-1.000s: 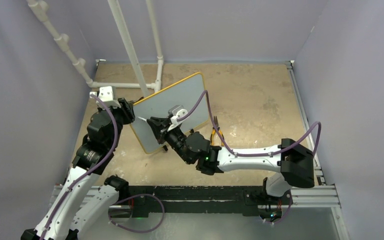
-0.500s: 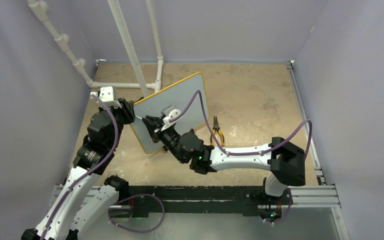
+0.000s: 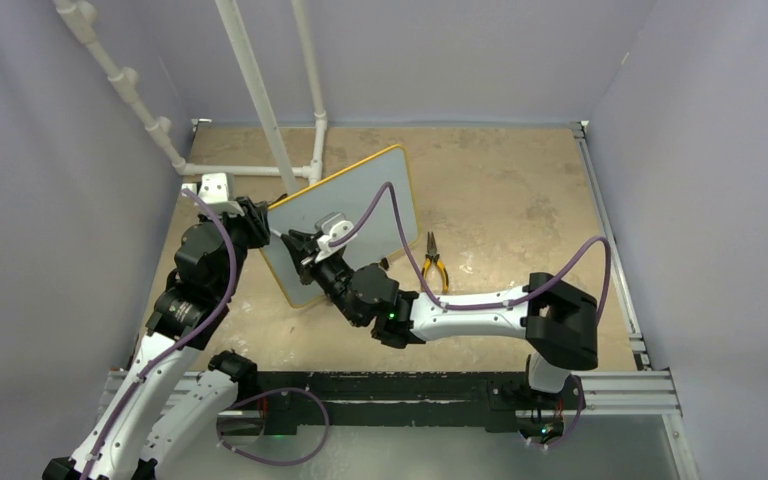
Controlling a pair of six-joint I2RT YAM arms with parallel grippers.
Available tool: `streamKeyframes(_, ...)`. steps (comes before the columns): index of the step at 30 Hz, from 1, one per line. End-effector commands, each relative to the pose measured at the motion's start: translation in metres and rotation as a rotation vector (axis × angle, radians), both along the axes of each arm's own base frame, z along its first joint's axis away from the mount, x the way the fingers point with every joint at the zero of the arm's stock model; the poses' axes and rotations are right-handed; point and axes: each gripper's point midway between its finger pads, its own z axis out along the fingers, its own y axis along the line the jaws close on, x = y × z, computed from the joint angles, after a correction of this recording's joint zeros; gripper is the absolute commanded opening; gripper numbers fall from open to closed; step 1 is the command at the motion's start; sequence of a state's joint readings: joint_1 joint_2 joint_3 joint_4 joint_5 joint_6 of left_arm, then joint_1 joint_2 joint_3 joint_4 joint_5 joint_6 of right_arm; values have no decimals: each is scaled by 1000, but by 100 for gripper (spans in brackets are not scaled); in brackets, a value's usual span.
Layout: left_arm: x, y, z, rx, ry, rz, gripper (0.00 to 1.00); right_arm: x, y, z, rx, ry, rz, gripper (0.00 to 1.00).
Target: Write a sentence on the whiteboard
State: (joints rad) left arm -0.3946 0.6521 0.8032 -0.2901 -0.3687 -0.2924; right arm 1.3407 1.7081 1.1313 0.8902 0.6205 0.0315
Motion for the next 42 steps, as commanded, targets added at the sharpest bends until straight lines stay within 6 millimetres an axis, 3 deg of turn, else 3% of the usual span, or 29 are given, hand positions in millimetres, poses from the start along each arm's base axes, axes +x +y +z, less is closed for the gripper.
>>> streamKeyframes(1,1,-5,-9,14,18,-30,31,6,-5,29,72,-25,-43,0)
streamKeyframes(27,1,-5,-9,13,13,-32,31,5,-13,-27,-32,68,-55,0)
streamKeyframes(34,1,-5,-9,14,15,-32,31,4,-13,-33,-48,77,-51,0)
streamKeyframes(42,1,-4,-9,14,14,-31,31,11,-29,-30,-20,90,-123,0)
